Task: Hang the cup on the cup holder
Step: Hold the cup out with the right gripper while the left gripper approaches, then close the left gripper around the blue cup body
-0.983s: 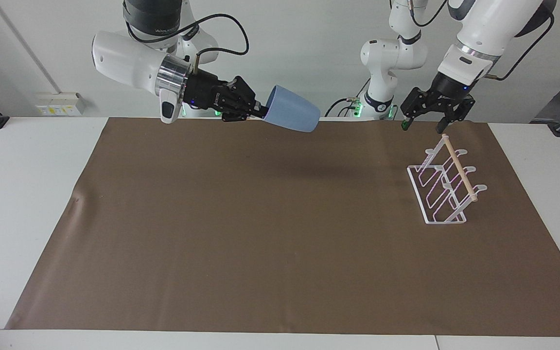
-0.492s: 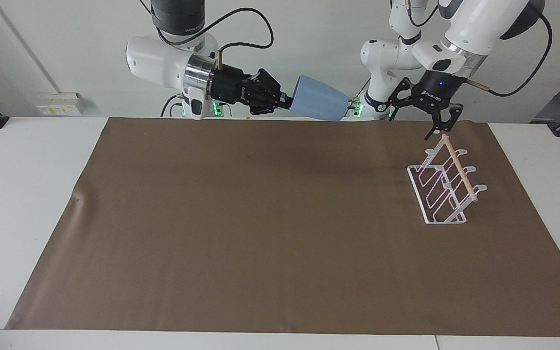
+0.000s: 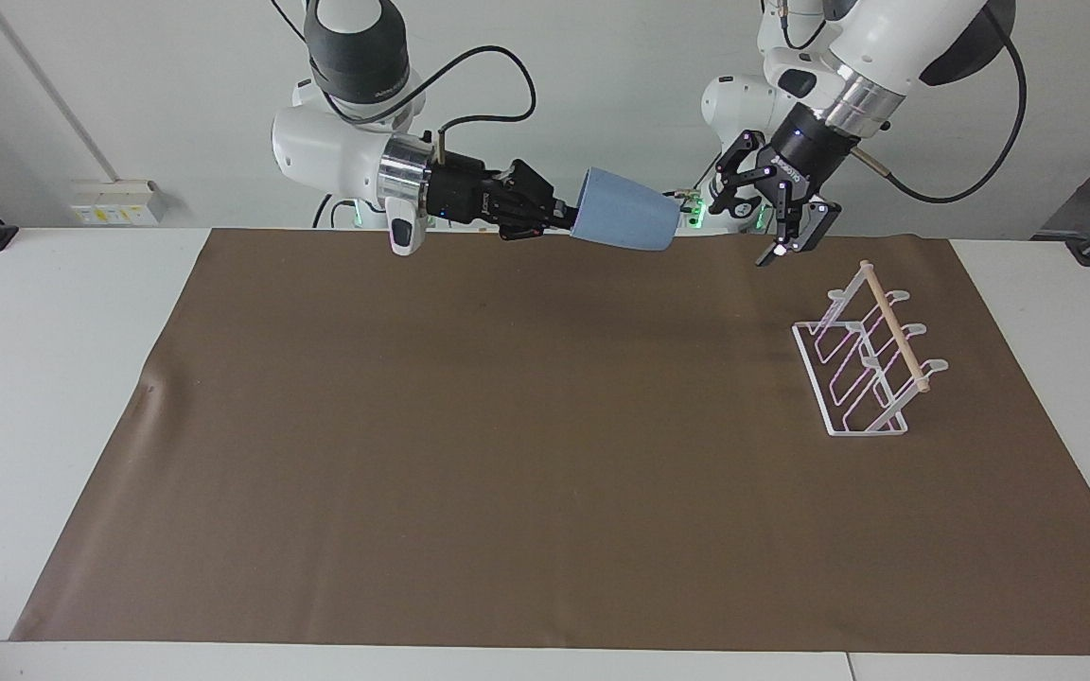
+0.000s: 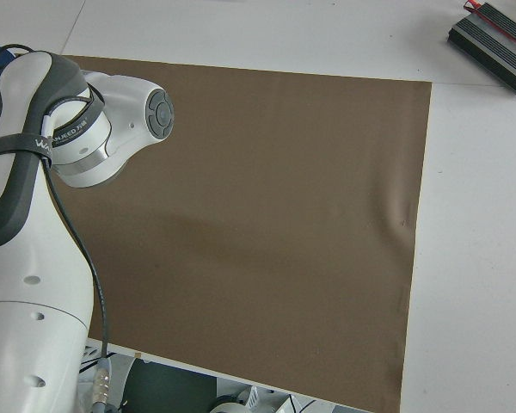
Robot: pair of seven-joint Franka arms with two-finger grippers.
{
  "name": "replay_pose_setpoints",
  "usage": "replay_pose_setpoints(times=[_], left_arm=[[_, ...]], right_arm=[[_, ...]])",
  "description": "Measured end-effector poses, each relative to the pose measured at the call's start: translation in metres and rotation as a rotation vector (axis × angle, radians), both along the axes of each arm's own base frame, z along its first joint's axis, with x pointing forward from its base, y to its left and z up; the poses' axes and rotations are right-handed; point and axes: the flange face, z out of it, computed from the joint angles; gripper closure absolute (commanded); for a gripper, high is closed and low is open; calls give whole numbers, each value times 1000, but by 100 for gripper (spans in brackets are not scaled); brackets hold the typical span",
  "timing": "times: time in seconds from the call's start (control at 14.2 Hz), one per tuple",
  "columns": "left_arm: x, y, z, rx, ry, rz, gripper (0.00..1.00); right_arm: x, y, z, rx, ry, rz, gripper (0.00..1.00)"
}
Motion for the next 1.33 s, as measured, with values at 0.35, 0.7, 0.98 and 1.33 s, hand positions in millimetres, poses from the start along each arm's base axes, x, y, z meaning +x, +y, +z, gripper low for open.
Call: replay_pose_setpoints(times=[0.35, 0.7, 0.98, 1.33], left_arm=[[-3, -15, 6, -65, -75, -164, 0], [2, -21, 12, -99, -140, -156, 0], [5, -37, 8, -111, -173, -166, 0], [5, -79, -12, -126, -179, -206, 0]], right_arm=[[-7, 21, -28, 25, -22, -15, 100], [-7, 21, -28, 25, -23, -15, 100], [-6, 20, -28, 24, -25, -17, 100], [-4, 16, -29, 21, -27, -28, 100]])
